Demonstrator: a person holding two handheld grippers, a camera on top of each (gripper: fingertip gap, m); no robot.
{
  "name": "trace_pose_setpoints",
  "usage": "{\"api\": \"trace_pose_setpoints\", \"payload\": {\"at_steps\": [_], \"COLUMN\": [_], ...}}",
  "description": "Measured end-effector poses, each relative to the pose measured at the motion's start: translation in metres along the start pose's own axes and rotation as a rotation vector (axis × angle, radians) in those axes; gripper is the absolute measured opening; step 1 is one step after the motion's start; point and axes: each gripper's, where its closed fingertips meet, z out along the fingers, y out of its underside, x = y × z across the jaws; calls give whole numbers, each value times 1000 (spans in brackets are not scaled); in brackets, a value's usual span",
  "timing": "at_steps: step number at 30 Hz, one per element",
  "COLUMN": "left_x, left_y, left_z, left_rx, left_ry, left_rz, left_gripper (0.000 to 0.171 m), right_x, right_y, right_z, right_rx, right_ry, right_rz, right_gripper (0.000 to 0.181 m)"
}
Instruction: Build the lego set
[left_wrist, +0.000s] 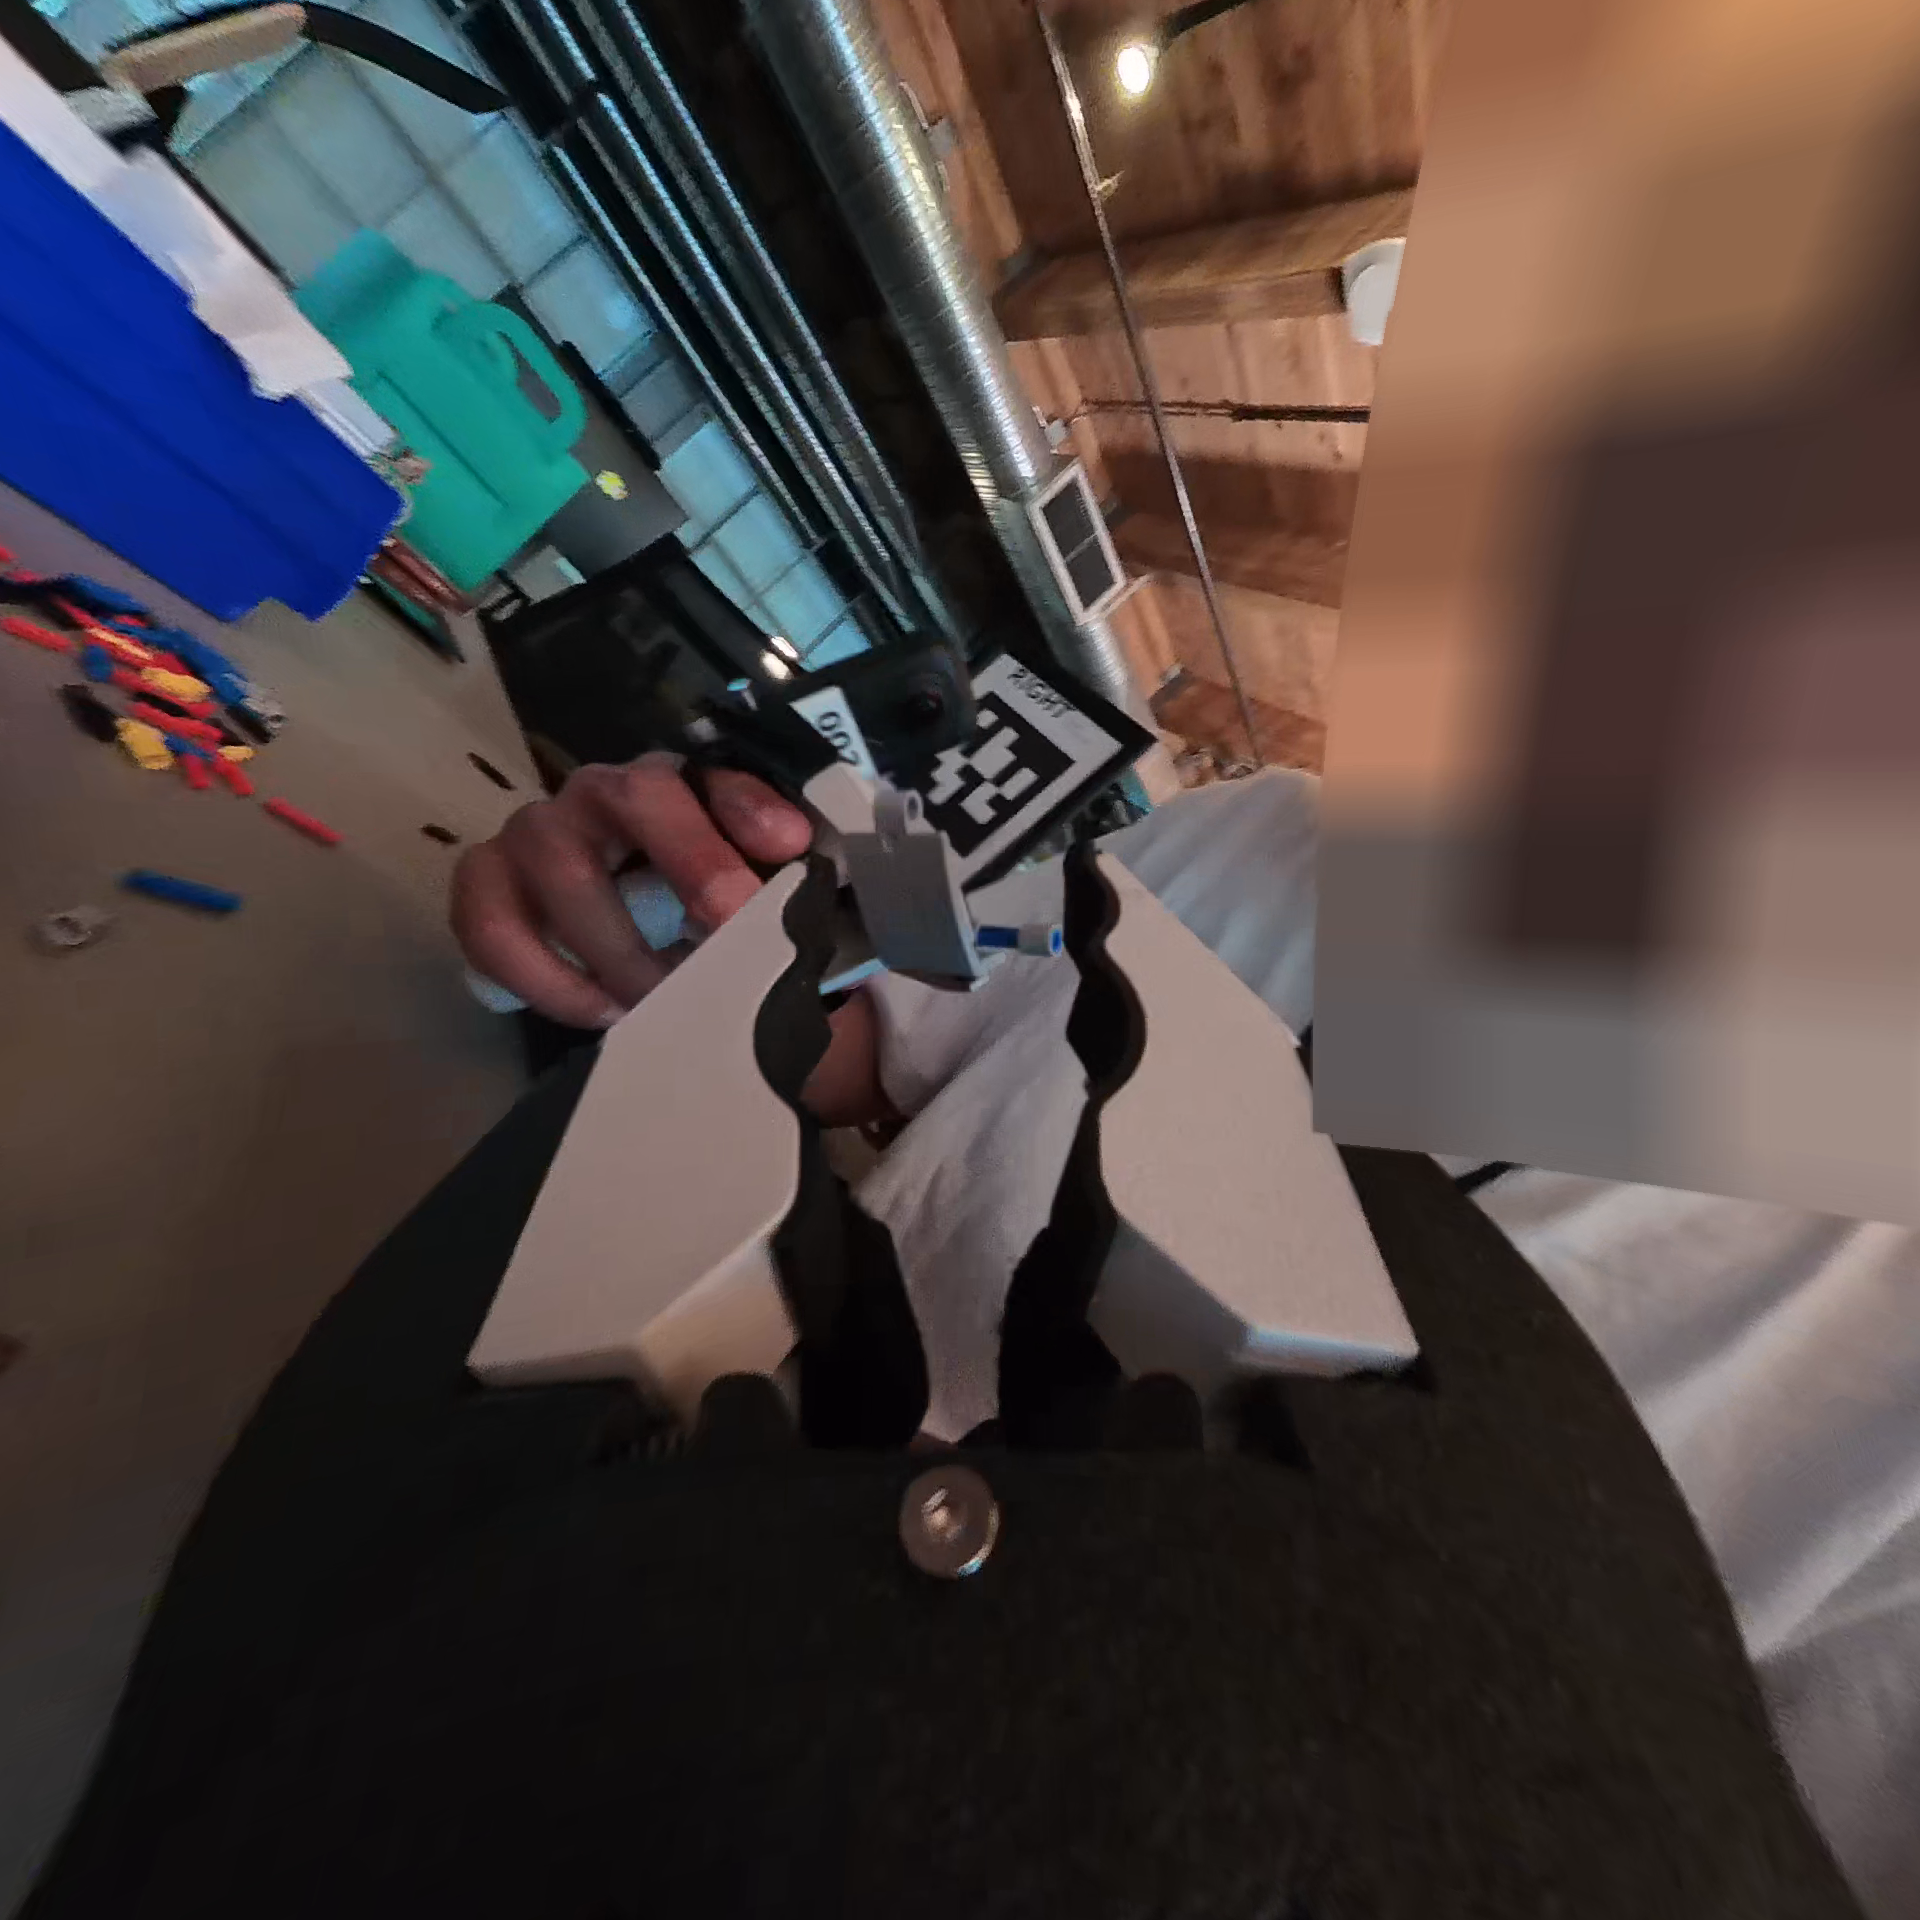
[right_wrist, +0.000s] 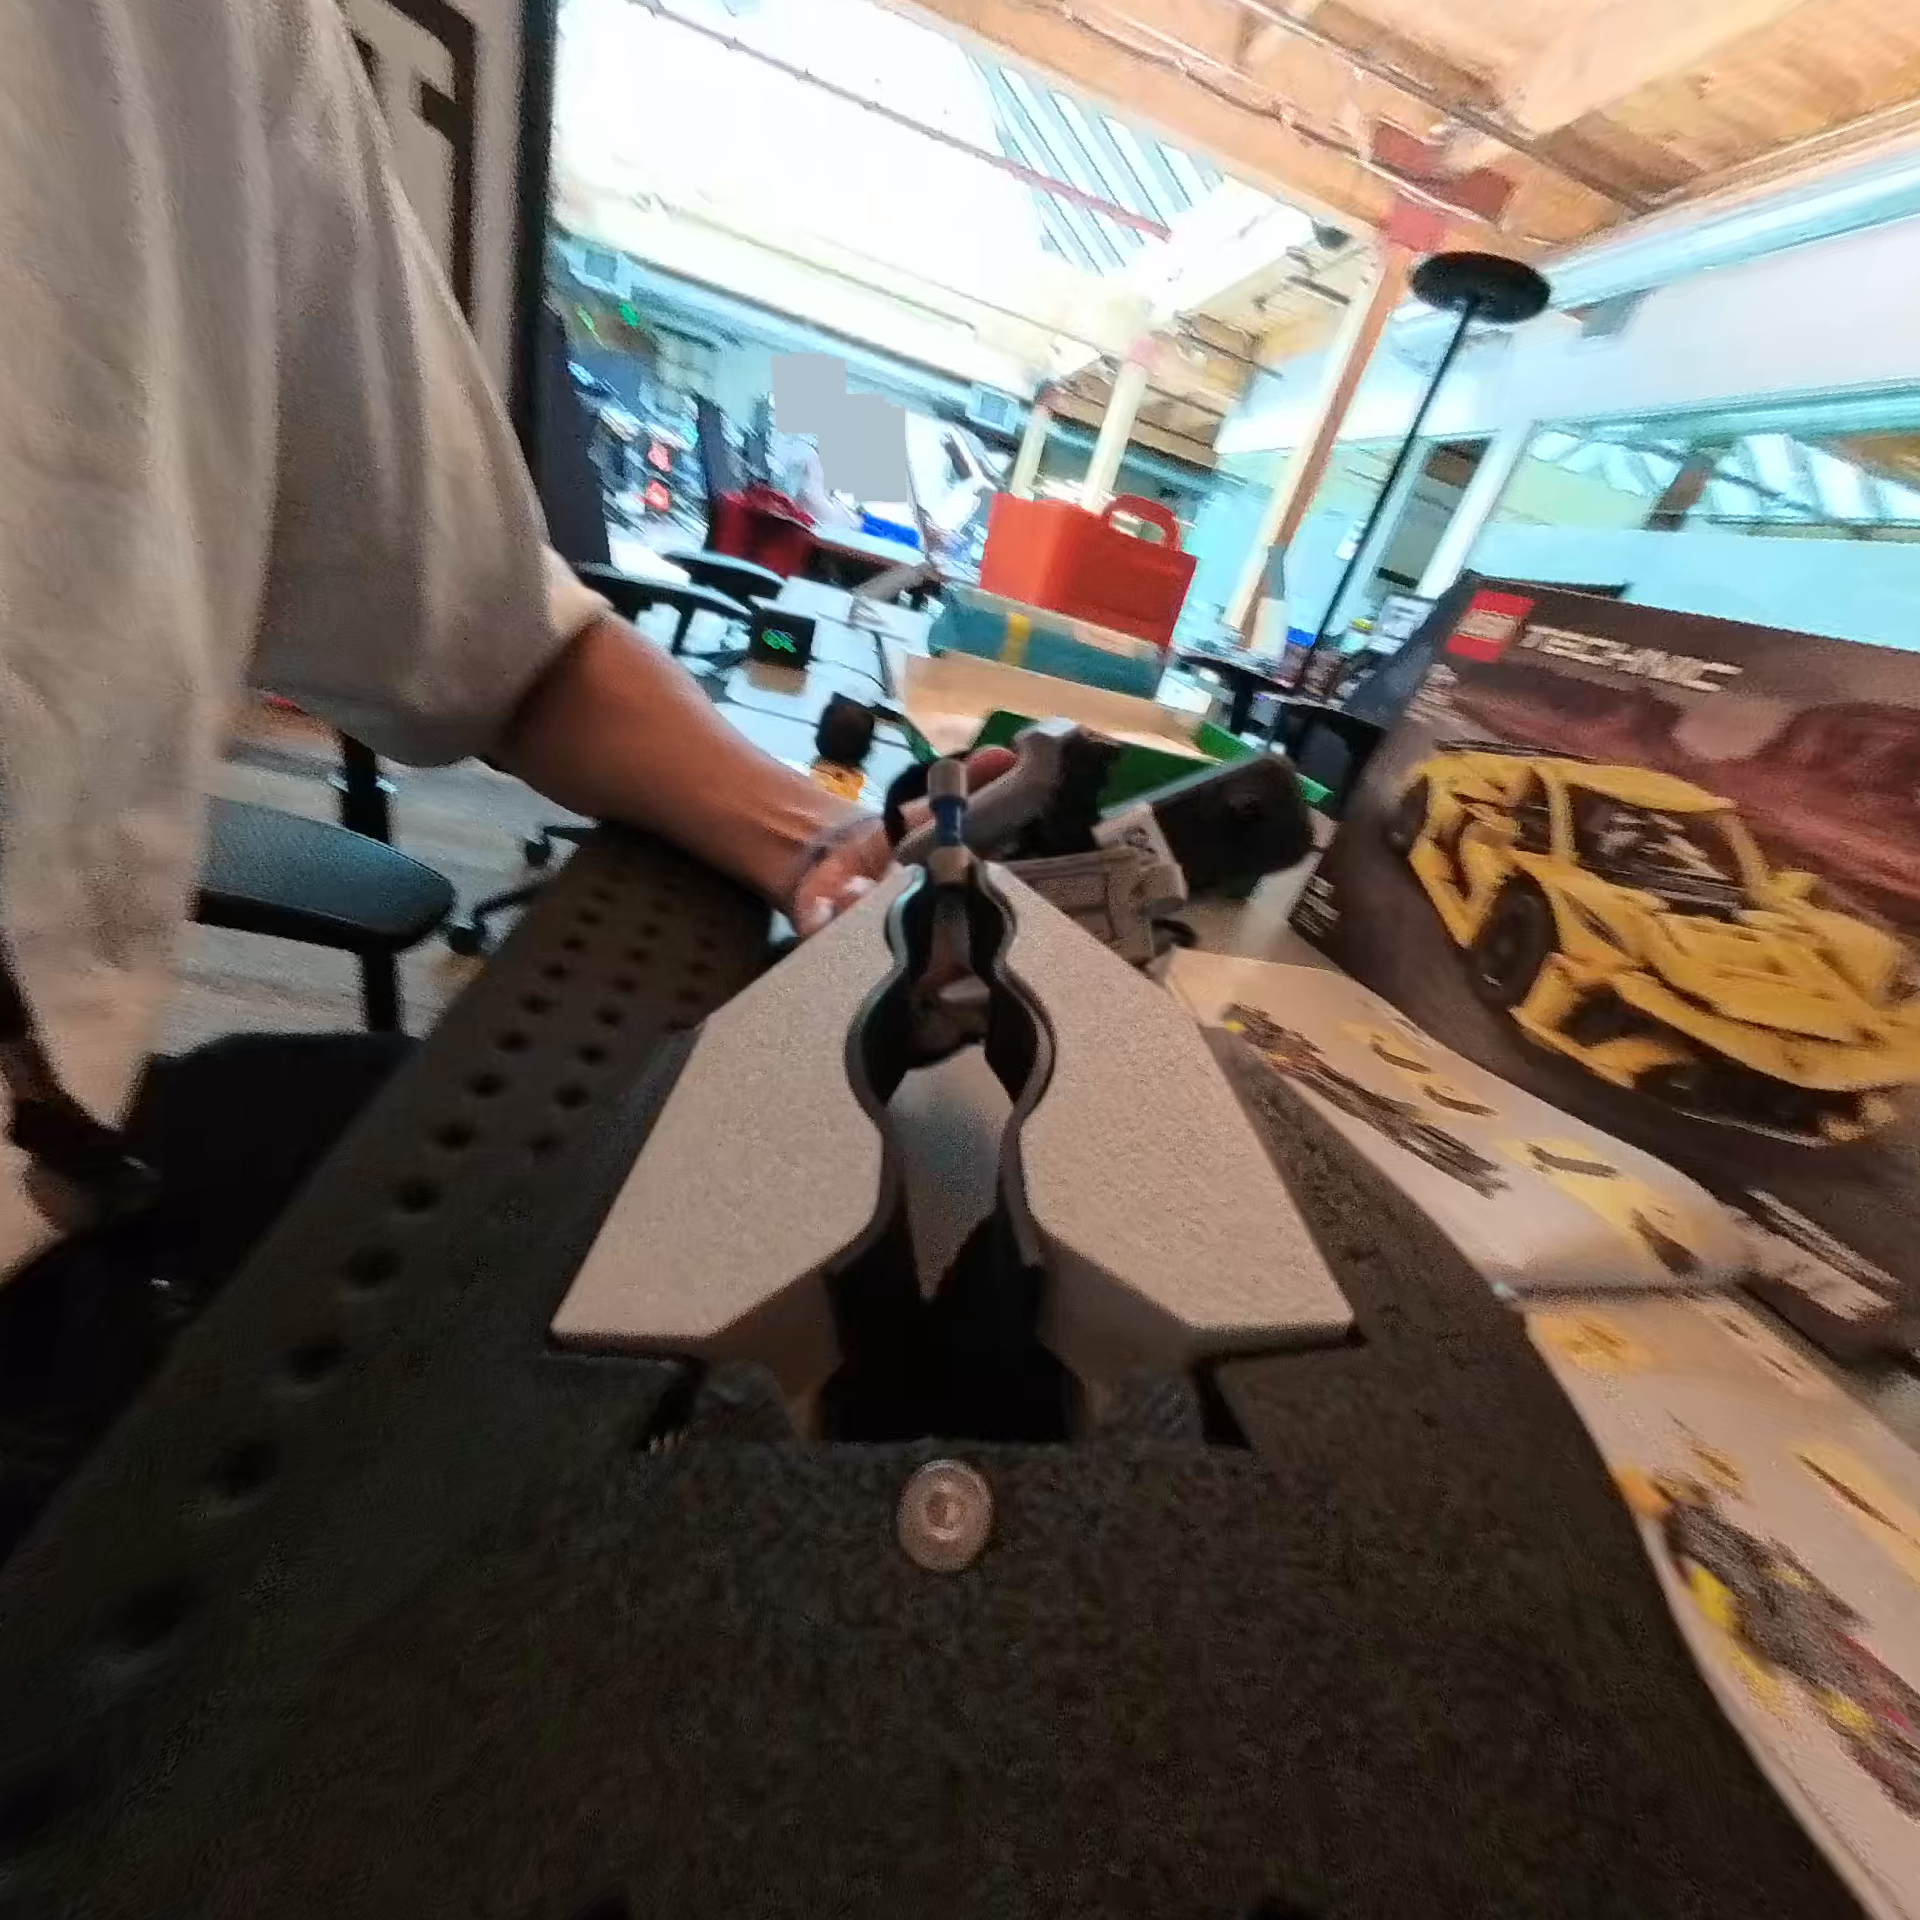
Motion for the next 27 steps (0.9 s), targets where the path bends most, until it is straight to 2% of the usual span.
{"api": "trace_pose_setpoints", "payload": {"at_steps": [4, 6, 7, 10, 13, 15, 18, 19, 21, 23, 25, 27], "left_x": [10, 9, 7, 7, 5, 0, -21, -22, -28, -33, -37, -40], "left_y": [19, 27, 28, 29, 20, 11, -12, -18, -18, -15, -15, -14], "left_z": [11, 15, 15, 15, 13, 10, -6, -10, -15, -16, -16, -16], "left_rx": [-102, -136, -139, -136, -103, -79, -34, -20, -60, -98, -116, -132], "left_ry": [59, 47, 33, 33, -16, -108, -415, -486, -600, -667, -714, -732], "left_rz": [27, 53, 66, 85, 173, 285, 628, 730, 877, 977, 1022, 1038], "left_gripper": [39, 30, 22, 22, 21, 21, 21, 21, 22, 22, 21, 21], "right_x": [-11, -15, -17, -17, -6, 7, 27, 29, 33, 39, 39, 34], "right_y": [-6, -8, -9, -11, -11, -9, 6, 14, 27, 34, 37, 36], "right_z": [4, 5, 5, 5, 2, -4, -12, -12, -8, -7, -6, -4], "right_rx": [36, 49, 56, 73, 81, 73, -1, -42, -119, -174, -211, -221], "right_ry": [-78, -103, -116, -129, -91, -29, 106, 125, 165, 219, 248, 237], "right_rz": [54, 75, 83, 119, 198, 219, 291, 332, 390, 361, 298, 251], "right_gripper": [5, 5, 5, 6, 7, 19, 35, 46, 62, 59, 44, 41]}}
